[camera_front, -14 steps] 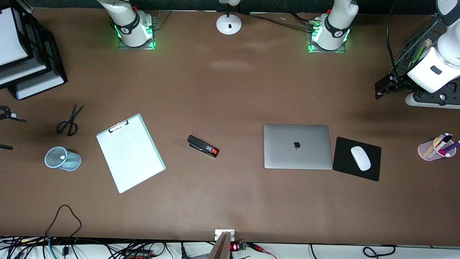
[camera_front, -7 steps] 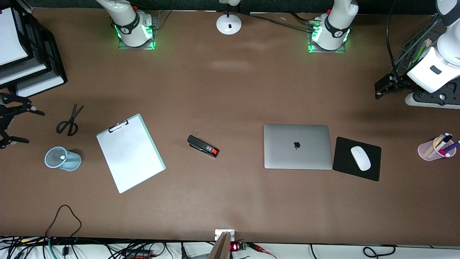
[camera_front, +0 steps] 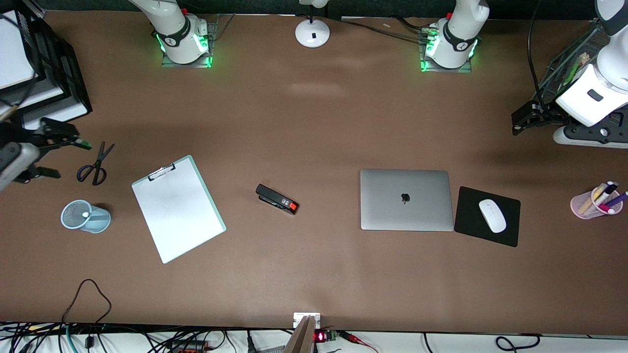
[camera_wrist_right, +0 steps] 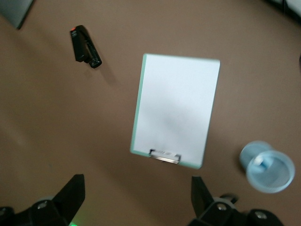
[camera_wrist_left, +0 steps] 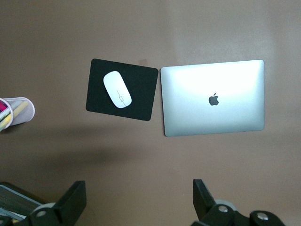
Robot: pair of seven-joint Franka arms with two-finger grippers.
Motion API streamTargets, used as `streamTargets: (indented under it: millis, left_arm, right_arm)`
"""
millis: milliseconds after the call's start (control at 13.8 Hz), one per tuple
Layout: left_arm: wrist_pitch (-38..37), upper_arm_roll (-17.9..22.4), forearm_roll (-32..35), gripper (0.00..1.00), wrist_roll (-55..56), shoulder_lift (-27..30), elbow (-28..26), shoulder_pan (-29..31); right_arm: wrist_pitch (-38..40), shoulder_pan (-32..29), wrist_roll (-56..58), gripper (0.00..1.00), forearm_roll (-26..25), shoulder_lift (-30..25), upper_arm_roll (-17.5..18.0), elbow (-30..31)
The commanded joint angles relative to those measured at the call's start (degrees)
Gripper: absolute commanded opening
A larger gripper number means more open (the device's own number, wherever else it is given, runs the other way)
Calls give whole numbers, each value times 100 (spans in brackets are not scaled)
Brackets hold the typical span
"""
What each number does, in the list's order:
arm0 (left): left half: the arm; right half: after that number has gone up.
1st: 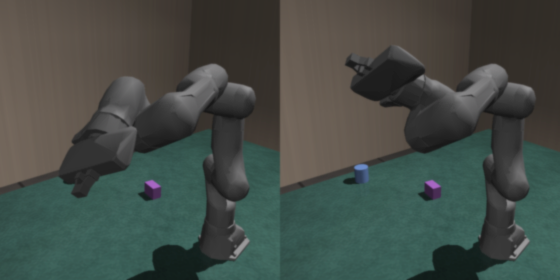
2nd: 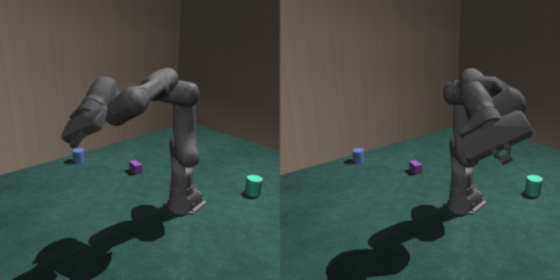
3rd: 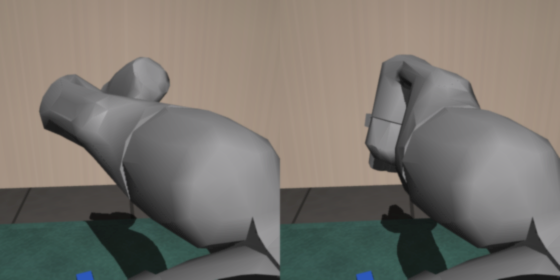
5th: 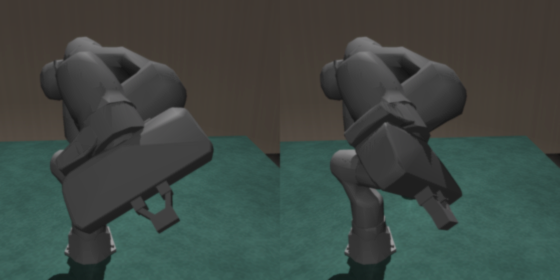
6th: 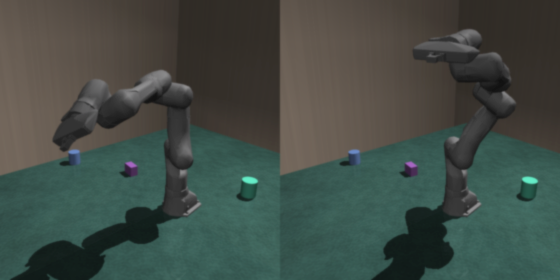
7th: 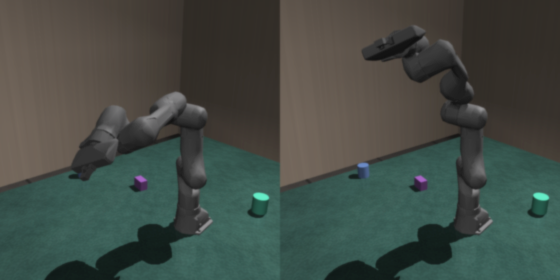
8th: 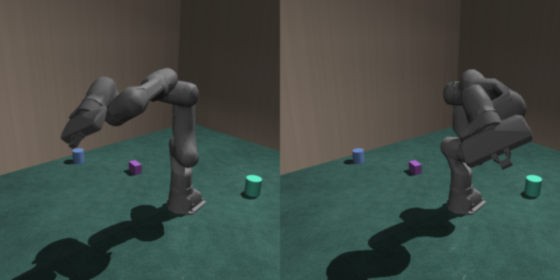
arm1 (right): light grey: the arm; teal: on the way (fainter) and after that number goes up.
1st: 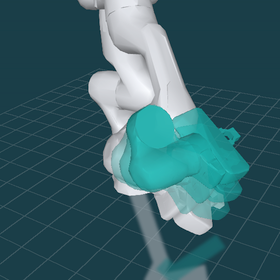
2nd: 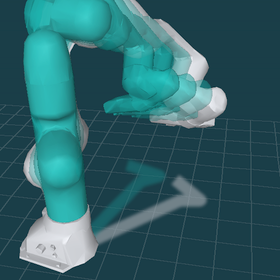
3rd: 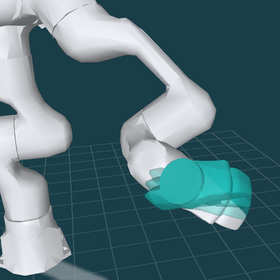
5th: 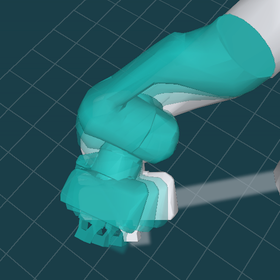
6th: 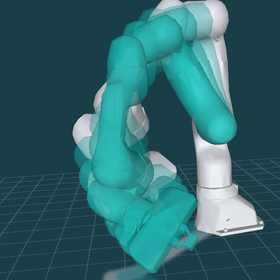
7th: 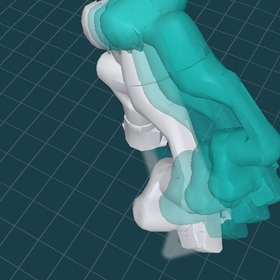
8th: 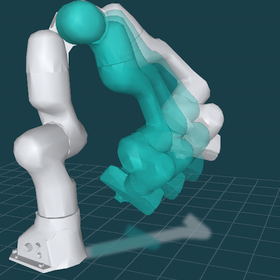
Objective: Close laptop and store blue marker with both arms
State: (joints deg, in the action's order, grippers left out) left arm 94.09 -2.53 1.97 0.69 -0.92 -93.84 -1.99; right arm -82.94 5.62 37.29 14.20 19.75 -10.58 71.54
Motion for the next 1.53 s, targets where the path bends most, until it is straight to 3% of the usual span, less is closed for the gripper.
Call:
streamTargets:
  millis: [0, 363, 726, 1090, 1235, 1453]
  left_arm:
    - [-66, -1, 58, 100, -95, 83, -11, 5]
    - [-66, 7, 58, 100, -95, 83, -11, 23]
    - [-49, 16, 58, 100, -104, 74, -3, 31]
    - [-57, -1, 58, 100, -104, 74, -2, 14]
    - [-57, -1, 49, 100, -104, 83, -2, 23]
    - [-57, -1, 49, 100, -104, 74, -2, 14]
  right_arm:
    - [-55, 333, -1272, 100, -373, -349, -6, 562]
    - [-195, 852, -3129, 100, -1234, -463, -6, 958]
    - [-1134, 792, -3237, 100, -1481, -665, -23, 1572]
    - [-1532, 82, -3246, 100, -1456, -894, 55, 1802]
    - [-1488, -637, -3158, 100, -1438, -1007, 615, 1776]
    - [-1322, -667, -3166, 100, -1490, -1245, 724, 1714]
